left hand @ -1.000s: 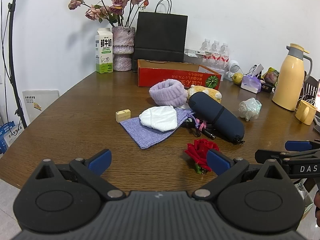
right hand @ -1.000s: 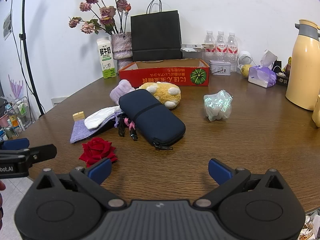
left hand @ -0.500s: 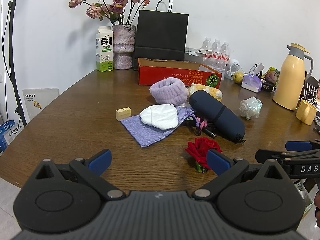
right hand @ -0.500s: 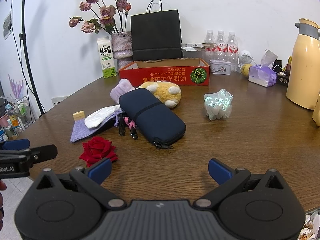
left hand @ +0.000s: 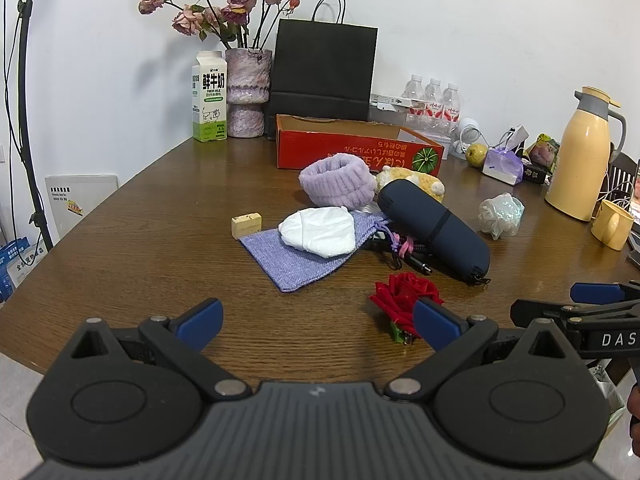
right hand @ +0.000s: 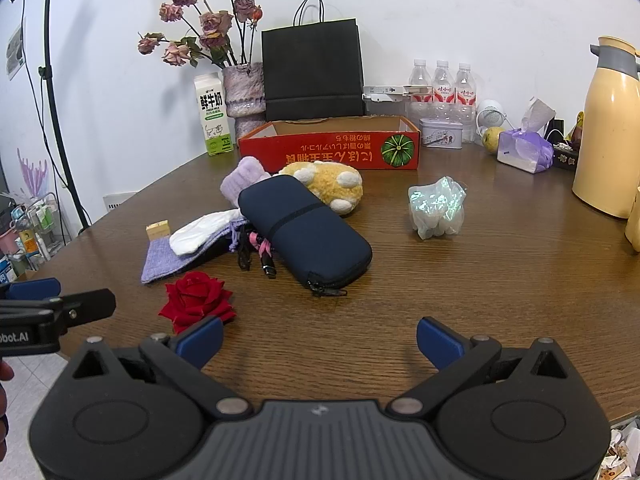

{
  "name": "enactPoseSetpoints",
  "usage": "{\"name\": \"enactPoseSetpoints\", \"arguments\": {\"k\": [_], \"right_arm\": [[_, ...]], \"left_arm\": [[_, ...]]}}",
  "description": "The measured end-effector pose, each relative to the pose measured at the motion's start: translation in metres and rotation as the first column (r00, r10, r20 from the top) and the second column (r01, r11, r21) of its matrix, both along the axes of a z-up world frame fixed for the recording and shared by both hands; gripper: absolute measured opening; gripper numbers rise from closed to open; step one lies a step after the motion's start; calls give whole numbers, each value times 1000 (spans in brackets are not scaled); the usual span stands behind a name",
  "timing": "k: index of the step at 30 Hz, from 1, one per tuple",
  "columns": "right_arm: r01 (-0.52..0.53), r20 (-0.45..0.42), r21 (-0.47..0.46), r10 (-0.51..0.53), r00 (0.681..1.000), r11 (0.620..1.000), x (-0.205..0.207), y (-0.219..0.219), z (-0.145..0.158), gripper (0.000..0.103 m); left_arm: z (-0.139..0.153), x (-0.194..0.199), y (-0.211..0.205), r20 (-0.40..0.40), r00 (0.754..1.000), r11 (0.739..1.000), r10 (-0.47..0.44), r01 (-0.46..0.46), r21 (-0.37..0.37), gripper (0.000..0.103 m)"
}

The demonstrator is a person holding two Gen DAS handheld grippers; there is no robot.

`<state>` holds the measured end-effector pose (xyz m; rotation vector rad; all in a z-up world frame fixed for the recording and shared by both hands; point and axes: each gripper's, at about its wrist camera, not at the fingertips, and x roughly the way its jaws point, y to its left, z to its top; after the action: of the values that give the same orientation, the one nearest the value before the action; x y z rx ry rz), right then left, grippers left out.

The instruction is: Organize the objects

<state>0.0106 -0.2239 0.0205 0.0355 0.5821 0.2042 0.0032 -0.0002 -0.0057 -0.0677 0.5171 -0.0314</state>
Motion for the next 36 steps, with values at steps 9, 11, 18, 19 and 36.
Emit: {"name": "enactPoseSetpoints", "arguments": {"k": [9,11,18,19,36], "right_arm": [[-2,-2,-2,2,1000,1000,0,4,-3,103],[-2,-2,-2,2,1000,1000,0,4,-3,103],[-2,-2,-2,2,1000,1000,0,4,-3,103],[-2,-3,-2,2,1000,1000,0,5,-4,103],[-22,-25,-25,21,999,999,5,16,-5,103]], "left_arm": [[-2,0,0,-1,1000,1000,0,0,-2,103],[-2,0,0,-2,1000,1000,0,0,-2,103],[-5,-2,0,-6,1000,1000,2,-2,-7,103],[-5,-2,0,-6,1000,1000,2,-2,-7,103],[-6,2,12,-14,1000,999,21,-21,-28,103]]}}
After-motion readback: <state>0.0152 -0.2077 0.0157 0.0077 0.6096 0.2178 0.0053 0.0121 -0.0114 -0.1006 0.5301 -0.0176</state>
